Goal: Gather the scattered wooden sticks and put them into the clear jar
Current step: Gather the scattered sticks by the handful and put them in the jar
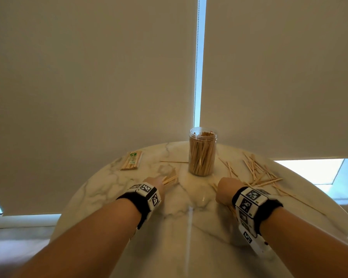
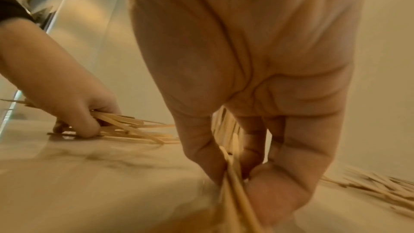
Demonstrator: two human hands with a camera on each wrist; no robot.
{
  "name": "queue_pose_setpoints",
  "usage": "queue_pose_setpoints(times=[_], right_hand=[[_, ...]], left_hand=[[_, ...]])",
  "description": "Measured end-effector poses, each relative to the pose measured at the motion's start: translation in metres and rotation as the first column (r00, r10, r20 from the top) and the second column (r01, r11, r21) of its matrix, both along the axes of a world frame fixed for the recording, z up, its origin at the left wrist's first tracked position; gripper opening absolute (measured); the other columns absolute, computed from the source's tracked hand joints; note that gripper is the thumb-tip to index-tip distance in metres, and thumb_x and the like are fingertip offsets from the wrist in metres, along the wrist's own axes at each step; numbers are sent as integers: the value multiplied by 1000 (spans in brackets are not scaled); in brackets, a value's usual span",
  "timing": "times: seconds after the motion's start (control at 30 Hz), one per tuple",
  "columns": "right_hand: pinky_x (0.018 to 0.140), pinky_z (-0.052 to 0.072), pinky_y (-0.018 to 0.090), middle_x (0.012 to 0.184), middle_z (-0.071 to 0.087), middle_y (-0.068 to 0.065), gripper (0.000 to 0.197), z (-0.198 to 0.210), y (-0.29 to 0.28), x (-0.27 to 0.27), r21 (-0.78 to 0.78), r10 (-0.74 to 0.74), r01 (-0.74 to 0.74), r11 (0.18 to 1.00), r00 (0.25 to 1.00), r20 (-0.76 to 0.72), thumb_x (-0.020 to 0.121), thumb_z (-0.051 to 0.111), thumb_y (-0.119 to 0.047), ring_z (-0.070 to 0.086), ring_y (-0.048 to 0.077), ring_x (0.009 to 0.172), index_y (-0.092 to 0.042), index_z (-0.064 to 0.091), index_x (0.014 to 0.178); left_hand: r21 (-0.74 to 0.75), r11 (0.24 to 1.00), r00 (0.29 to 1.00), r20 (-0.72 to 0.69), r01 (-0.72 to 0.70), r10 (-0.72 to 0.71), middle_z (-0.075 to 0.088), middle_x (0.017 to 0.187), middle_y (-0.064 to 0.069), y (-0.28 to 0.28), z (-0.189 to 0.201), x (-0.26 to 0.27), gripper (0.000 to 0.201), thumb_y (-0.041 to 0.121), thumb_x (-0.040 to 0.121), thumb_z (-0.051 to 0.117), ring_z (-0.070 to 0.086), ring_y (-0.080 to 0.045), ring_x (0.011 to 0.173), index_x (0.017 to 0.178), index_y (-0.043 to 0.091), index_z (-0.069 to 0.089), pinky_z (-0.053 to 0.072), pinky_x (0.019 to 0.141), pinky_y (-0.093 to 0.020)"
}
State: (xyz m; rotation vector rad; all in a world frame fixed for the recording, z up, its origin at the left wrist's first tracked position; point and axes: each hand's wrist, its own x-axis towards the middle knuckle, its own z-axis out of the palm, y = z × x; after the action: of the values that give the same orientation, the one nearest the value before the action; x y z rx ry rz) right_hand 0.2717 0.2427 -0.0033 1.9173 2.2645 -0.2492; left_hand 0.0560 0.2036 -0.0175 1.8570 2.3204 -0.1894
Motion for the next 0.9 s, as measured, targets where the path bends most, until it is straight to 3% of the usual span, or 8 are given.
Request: queue_pose_setpoints(times=[0.17,0.4,0.5,0.6,0.67,0.73,0.8,0.9], right_hand=[[92,49,29,124,65,10,28,-3,-36,-2,50,64,-65,997,998,7,100,50,-17,62,25,115,-6,61,123],[93,48,29,125,63,11,27,5,-61,1,40,89,-87,995,995,-51,100,47,-15,61,26,115,-5,60,123],[75,46,25,100,63,6,20,14,-66,6,23,81,-79,997,990,-115,101,45,-12,61,25,100,-4,61,110],[56,39,21,80,56,2,19,23,-62,12,20,31,-27,999,969,-243,99,47,-12,58,23,87,-9,57,83],[67,52,26,94,68,7,14,28,-60,17,26,10,-1,1000,935,-354,97,54,-12,65,22,91,-5,64,92],[84,58,37,97,72,7,9,31,-59,19,44,8,15,999,878,-479,93,61,-12,69,23,92,-8,67,97],[86,58,43,92,73,4,5,32,-58,18,62,25,17,998,788,-615,91,64,-12,70,22,89,-14,66,94],[82,61,43,87,74,1,9,35,-60,10,78,54,10,997,628,-777,92,63,-13,72,19,84,-20,62,97]], left_hand=[[-22,999,998,-50,37,-38,65,121,-10,-36,-5,11,24,15,103,49,64,-26,112,119,6,63,49,86,-28],[11,1000,999,38,-2,2,63,129,-12,-62,6,17,32,21,105,45,61,-28,118,125,3,60,48,95,-30],[39,995,990,114,-87,82,65,124,-12,-68,4,15,33,28,103,42,63,-28,114,119,6,63,48,95,-32],[87,984,956,264,-156,128,65,115,-12,-70,5,14,27,22,103,41,63,-28,109,112,8,62,45,80,-30],[122,973,896,426,-196,128,63,108,-12,-69,8,14,29,23,103,37,63,-30,102,111,7,60,43,74,-30],[142,961,762,641,-239,95,59,91,-9,-70,12,19,29,26,103,36,57,-26,79,109,7,58,41,66,-28],[175,943,626,779,-282,42,50,76,-3,-73,20,27,27,31,105,36,46,-17,63,96,12,54,39,56,-25],[187,934,427,903,-303,-42,52,72,-1,-75,27,39,30,37,107,37,49,-14,63,90,17,51,49,58,-29]])
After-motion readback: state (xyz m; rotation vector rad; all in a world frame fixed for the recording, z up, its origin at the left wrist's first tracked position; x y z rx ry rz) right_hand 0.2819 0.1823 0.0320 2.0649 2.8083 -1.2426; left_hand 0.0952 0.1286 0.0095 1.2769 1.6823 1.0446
